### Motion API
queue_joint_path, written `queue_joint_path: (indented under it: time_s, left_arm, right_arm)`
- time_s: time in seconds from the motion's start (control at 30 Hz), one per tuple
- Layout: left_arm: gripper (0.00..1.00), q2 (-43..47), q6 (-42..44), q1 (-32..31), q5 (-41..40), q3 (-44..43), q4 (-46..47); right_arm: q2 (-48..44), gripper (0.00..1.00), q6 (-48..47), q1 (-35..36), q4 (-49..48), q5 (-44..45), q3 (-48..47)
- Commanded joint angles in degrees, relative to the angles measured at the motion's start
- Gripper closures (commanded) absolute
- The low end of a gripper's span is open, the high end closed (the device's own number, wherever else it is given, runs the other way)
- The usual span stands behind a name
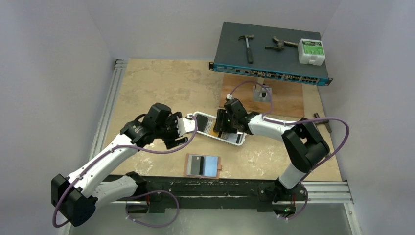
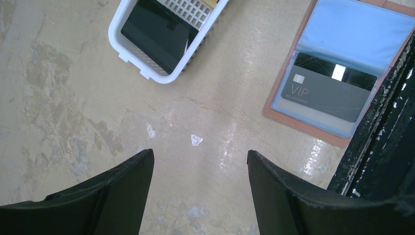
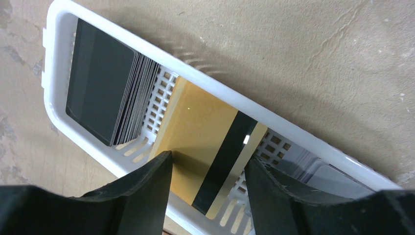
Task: Put the credit cards into the card holder
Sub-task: Pick up the credit card from the storage box.
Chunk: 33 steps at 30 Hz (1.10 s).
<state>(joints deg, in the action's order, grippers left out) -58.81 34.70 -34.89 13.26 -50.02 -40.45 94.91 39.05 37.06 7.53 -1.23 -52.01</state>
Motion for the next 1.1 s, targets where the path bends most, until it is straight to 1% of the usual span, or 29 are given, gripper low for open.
queue_joint_path:
  time_s: [0.0,0.1,0.23,0.4,0.7,0.9,1.03,1.07]
  left_arm:
    - [0.3,0.9,0.2,0.2,0.5,-0.3,0.2]
    - [0.31,0.8,0.4,0.2,0.6,-0.4,0.1]
    - [0.31,0.8,0.2,0.2,0.8,-0.9,-0.1]
    - [0.31,0.8,-0.1,0.2,0.9,-1.2,-0.4]
    - [0.31,0.3,-0.3,0.2,1.2,-1.4,-0.8]
    - [0.31,0.1,-0.2,0.2,1.0,-2.0,-1.3]
    - [0.32,-0.1,-0.2,0.2,0.9,-2.3,-1.2]
    - [0.31,-0.1,-0.1,0.2,0.9,-2.3,-1.3]
  right_arm:
    - [-1.4,0.49,1.2,0.4,-1.8,3.2,-0.8]
    - [-2.4,0.52,1.0,0.3,-1.6,3.0,-0.2]
    - [-3.6,0.53,1.0,0.3,-1.4,3.3,1.3]
    - [-4.7,0.6,0.9,0.3,-1.2,4.6,2.4]
    - [-8.1,0.64,0.4,0.2,0.3,6.2,2.8]
    - [-9.0,0.73,0.2,0.2,-0.1,6.3,3.5]
    - [-8.7,0.82,0.6,0.2,-1.1,5.6,3.9]
    - [-8.5,0.83,0.6,0.1,-1.2,5.6,4.0]
